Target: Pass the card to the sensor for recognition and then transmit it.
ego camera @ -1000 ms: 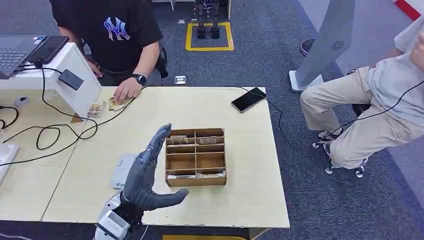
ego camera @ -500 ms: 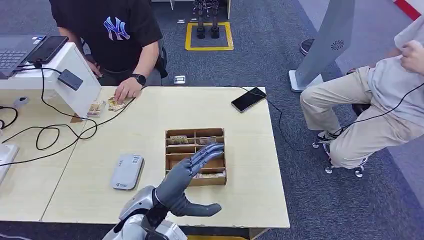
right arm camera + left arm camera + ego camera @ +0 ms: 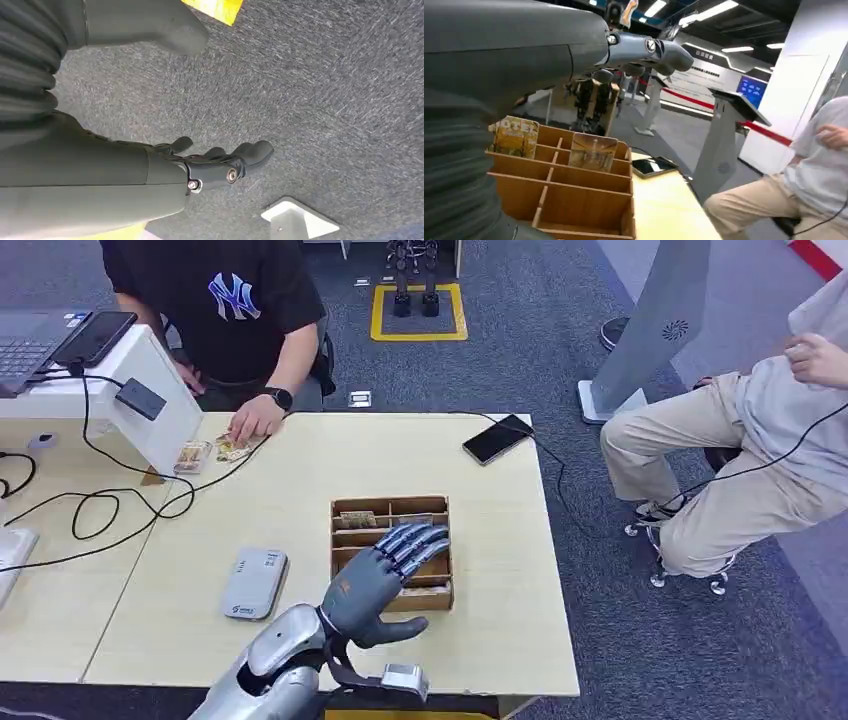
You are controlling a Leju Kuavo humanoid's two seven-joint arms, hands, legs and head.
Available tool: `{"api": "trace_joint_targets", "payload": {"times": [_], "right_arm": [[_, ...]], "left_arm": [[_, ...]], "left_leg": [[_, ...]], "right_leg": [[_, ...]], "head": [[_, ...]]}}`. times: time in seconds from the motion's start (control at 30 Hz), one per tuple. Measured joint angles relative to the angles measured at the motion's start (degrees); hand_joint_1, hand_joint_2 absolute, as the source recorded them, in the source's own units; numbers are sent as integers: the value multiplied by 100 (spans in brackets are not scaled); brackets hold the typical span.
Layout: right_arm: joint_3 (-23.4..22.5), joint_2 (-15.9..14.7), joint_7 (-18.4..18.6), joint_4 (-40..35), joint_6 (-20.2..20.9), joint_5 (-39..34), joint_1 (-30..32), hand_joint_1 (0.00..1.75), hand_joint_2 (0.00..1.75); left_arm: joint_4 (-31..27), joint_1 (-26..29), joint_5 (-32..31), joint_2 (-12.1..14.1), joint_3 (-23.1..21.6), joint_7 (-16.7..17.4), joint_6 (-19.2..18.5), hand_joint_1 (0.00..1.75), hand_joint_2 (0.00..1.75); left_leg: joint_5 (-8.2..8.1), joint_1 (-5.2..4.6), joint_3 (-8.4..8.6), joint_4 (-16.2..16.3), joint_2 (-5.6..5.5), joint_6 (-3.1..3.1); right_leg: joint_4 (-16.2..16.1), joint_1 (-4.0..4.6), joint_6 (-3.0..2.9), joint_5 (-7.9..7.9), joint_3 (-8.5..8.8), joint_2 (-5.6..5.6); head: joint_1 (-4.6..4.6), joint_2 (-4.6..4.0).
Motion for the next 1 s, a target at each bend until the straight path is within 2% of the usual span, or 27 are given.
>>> {"api": "trace_joint_targets", "payload": {"times": [0.13, 0.43, 0.63, 0.77, 1.0], "right_arm": [[0, 0, 9, 9, 0, 17, -3, 0, 175], [0, -2, 11, 20, 2, 17, -4, 0, 175], [0, -2, 37, 22, 2, 28, -3, 0, 175], [0, -2, 83, 20, 2, 31, -3, 0, 175], [0, 0, 122, 20, 2, 55, -3, 0, 175]], "left_arm": [[196, -117, -369, 28, -113, 257, 170, 0, 175], [388, -183, -451, 41, -194, 316, 198, 0, 175], [476, -244, -900, 46, -218, 686, 343, 0, 175], [496, -287, -1609, 66, -220, 1187, 472, 0, 175], [592, -340, -2087, 90, -225, 1532, 467, 0, 175]], "left_leg": [[-1, 0, 0, 0, 5, 0], [-1, 0, -2, 0, 4, 0], [-1, 0, -2, 0, 4, 0], [-1, 0, -3, 0, 4, 0], [-1, 0, -3, 0, 4, 0]], "right_leg": [[0, 0, 0, 0, -2, 4], [0, 0, 0, 0, -5, 3], [0, 0, 0, 0, -5, 2], [0, 0, 0, 0, -5, 2], [0, 0, 0, 0, -5, 2]], "head": [[0, 0], [0, 0], [0, 0], [0, 0], [0, 0]]}}
